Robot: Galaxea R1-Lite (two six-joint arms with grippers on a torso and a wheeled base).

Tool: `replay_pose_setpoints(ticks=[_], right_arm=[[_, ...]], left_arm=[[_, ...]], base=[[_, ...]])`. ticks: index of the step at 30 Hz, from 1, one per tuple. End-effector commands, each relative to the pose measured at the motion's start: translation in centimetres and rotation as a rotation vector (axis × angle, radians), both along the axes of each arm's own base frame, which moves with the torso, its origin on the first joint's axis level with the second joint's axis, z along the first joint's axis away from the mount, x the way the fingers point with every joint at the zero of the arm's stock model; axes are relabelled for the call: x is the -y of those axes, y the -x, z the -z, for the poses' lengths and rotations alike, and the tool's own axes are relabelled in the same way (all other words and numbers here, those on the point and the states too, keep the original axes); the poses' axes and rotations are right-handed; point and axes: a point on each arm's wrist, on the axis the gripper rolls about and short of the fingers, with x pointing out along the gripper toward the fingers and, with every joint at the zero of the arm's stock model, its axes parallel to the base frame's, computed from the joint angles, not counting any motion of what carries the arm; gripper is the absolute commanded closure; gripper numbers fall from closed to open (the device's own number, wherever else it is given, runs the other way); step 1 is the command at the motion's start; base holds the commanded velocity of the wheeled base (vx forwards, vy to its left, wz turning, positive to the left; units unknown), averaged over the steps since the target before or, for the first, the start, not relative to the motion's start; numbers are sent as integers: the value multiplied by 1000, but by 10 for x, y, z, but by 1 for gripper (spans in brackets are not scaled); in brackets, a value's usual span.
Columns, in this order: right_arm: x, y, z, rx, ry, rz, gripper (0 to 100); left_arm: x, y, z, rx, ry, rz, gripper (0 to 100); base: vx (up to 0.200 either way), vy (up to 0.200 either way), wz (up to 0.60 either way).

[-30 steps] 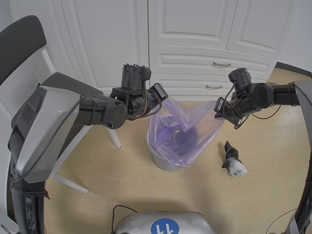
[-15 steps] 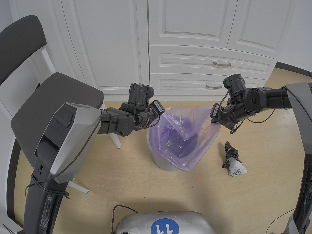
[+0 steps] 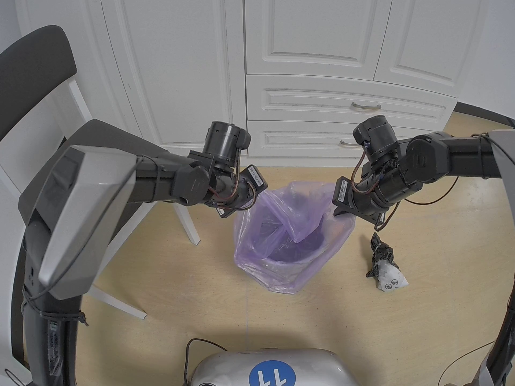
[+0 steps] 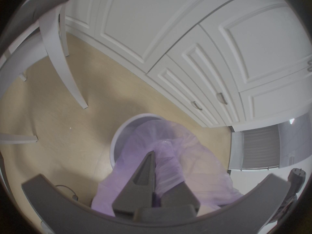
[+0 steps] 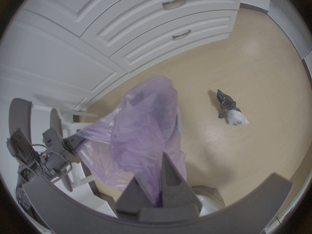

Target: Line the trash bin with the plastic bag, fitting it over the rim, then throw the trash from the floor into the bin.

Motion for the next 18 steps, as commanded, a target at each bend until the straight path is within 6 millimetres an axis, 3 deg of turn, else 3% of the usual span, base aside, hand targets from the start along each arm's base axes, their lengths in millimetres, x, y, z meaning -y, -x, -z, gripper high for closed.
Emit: replay_pose_setpoints(ticks=[1, 5, 11, 18], right_arm=[[-6, 30, -36, 51, -28, -43, 100], [-6, 31, -40, 59, -36, -35, 100], [-10, 16, -23, 26, -27, -27, 100], [-10, 25, -33, 17, -33, -26, 100]], left_arm=[[-6, 31, -49, 37, 45, 57, 100], [-8, 35, -51, 29, 46, 69, 100], [-15, 35, -49, -7, -14, 88, 100], [-18, 41, -51, -42, -43, 130, 100]], base=[[0, 0, 0], [0, 0, 0], [0, 0, 0], [0, 0, 0]])
